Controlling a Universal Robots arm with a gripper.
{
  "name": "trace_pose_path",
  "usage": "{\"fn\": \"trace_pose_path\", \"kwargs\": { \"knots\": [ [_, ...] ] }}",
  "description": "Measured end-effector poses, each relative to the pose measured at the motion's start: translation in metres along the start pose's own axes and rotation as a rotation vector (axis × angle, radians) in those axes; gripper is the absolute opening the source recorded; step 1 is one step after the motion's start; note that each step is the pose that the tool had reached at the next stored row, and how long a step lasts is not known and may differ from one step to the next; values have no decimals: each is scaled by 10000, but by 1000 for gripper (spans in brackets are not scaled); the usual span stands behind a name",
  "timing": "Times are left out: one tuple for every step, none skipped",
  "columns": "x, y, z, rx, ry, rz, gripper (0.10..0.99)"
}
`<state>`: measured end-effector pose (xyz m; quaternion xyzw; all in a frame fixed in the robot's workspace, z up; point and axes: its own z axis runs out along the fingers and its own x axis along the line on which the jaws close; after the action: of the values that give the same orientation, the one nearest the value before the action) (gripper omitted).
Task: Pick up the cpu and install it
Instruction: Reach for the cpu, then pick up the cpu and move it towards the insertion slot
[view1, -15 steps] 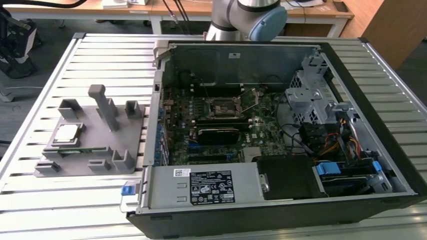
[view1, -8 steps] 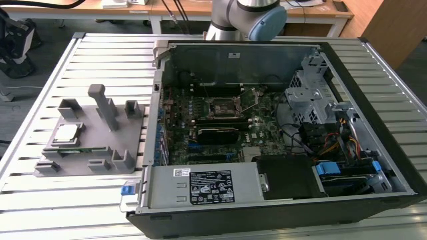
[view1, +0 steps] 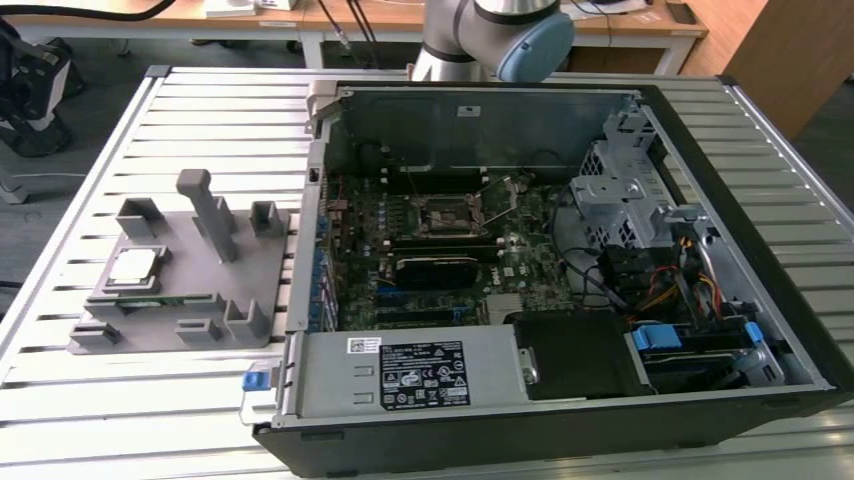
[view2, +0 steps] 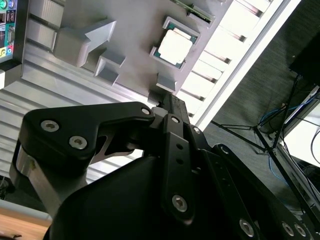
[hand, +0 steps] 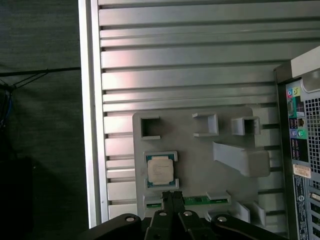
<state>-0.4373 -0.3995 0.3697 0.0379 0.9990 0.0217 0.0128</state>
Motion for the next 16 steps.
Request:
{"fn": "trace_pose_path", "kwargs": {
  "knots": [
    [0, 0, 3, 0, 4, 0, 106],
    [0, 0, 6, 1, 8, 1, 106],
    [0, 0, 9, 1, 11, 0, 106],
    [0, -1, 12, 1, 18, 1, 106],
    [0, -1, 14, 2, 25, 1, 106],
    [0, -1, 17, 3, 36, 1, 106],
    [0, -1, 22, 4, 55, 2, 106],
    [1, -1, 26, 6, 77, 3, 106],
    [1, -1, 30, 7, 90, 4, 106],
    [1, -1, 34, 8, 106, 5, 106],
    [1, -2, 37, 10, 119, 5, 106],
    [1, -2, 41, 10, 125, 5, 106],
    [1, -2, 44, 10, 133, 5, 106],
    [1, -2, 47, 11, 137, 6, 106],
    [1, -2, 50, 11, 137, 6, 106],
    [1, -3, 53, 10, 142, 5, 106]
  ]
}}
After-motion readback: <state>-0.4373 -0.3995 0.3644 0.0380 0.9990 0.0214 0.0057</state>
